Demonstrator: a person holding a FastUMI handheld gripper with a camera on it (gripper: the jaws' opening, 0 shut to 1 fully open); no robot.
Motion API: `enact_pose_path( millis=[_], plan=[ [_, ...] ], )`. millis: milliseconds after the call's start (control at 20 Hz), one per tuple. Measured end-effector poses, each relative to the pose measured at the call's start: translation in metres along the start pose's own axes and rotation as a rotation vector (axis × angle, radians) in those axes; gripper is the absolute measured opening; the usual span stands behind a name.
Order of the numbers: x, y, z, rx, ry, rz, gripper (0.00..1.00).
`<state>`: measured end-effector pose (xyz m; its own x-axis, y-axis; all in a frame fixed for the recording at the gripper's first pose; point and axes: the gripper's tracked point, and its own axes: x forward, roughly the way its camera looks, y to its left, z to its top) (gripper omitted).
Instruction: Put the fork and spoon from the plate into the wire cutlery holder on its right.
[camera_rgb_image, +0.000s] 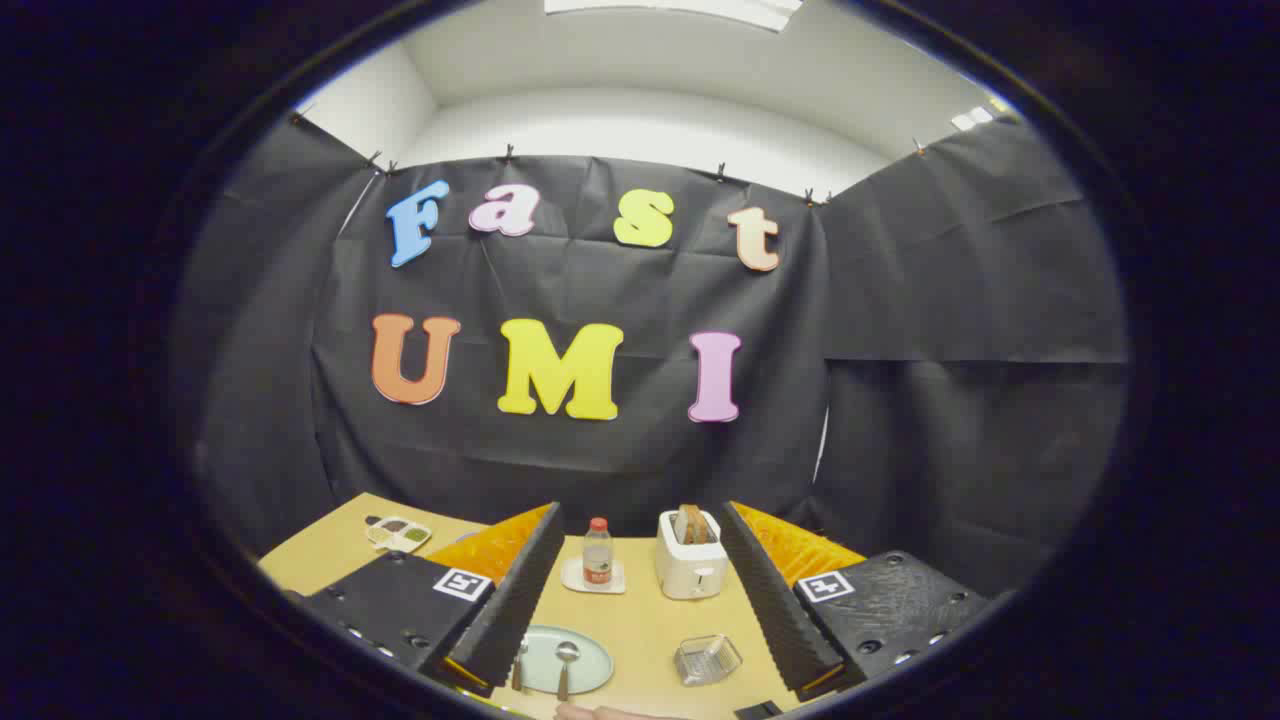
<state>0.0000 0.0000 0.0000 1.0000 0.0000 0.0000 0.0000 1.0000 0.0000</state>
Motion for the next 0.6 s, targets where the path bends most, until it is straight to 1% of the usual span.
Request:
enact_pose_path(
  millis=[150, 600],
  plan=[
    [0.013, 0.009, -0.015, 0.010, 0.043, 0.010, 0.94],
    [0.045, 0.032, -0.049, -0.033, 0.111, 0.057, 0.95]
  ],
)
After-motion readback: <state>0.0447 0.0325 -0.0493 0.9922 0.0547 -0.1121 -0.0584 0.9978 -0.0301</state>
